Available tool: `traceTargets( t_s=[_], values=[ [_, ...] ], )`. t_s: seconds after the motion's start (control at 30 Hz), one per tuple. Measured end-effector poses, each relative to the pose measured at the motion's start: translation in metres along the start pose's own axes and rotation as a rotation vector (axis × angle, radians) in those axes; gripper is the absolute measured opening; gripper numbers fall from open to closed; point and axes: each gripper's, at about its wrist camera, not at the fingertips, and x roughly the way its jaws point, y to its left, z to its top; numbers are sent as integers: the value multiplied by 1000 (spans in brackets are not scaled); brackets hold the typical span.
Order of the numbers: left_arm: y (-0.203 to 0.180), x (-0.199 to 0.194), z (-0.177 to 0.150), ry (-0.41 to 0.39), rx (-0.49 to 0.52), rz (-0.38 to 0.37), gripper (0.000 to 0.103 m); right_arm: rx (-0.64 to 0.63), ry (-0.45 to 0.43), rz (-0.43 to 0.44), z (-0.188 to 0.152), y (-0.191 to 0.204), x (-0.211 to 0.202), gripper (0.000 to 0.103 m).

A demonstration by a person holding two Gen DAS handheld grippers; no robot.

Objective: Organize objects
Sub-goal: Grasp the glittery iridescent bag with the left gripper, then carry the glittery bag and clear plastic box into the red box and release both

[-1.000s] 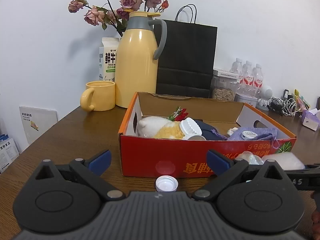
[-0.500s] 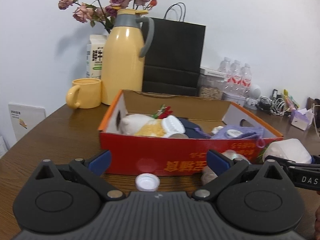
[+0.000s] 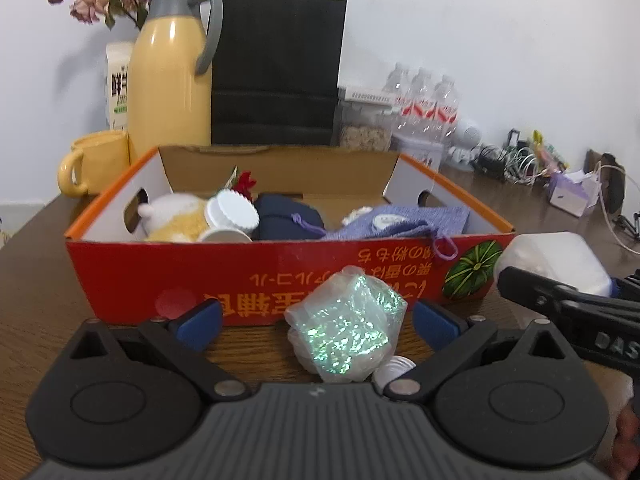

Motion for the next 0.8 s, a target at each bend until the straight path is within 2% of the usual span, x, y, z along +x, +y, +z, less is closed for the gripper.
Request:
traceTargets(
  t_s=[0.3,0.33,0.37,0.4,0.43,0.53,0.8],
  values=[
    [-4,20,2,79,-46,44,103,-21,-13,20,-2,5,-4,82],
    [-5,20,2,83,-42,40,100,-24,-13,22,-2,6,-4,82],
    [-6,19,1,83,-35,32,81,-26,-13,22,-3,6,-4,82],
    [-6,17,0,83,-30,25,49,-29,-12,24,-3,7,-5,82],
    [-6,16,-1,87,-32,18,45,-31,-13,24,-3,7,-5,82],
    [-7,7,-3,59,-33,-25,43,-34,-12,23,-3,8,-4,82],
    [-3,-23,1,-46,-41,-38,43,-42,-43,41,-3,10,-10,82]
  ],
)
